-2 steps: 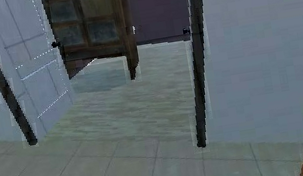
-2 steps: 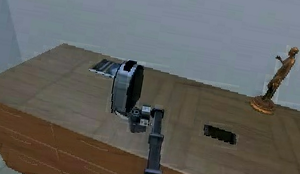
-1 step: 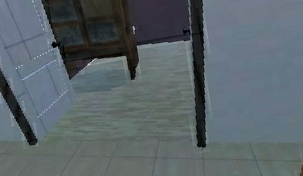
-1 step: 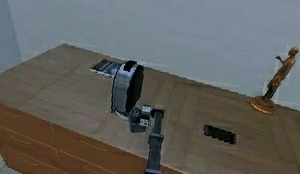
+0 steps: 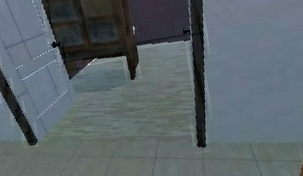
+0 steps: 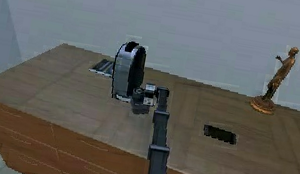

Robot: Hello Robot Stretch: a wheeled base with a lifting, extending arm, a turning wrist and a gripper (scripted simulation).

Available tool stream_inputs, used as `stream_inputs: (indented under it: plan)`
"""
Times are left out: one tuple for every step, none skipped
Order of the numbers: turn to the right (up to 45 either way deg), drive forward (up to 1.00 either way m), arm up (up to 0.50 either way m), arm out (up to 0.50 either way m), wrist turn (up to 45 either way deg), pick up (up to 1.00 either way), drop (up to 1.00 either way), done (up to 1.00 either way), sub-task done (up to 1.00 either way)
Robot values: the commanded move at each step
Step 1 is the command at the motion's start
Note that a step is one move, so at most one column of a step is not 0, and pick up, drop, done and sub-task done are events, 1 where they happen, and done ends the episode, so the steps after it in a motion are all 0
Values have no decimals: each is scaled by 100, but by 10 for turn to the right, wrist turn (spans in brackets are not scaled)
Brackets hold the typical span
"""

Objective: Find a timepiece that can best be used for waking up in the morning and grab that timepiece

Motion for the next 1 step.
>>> stream_inputs:
  plan:
    - [0,0,0,0,0,0,0,100,0]
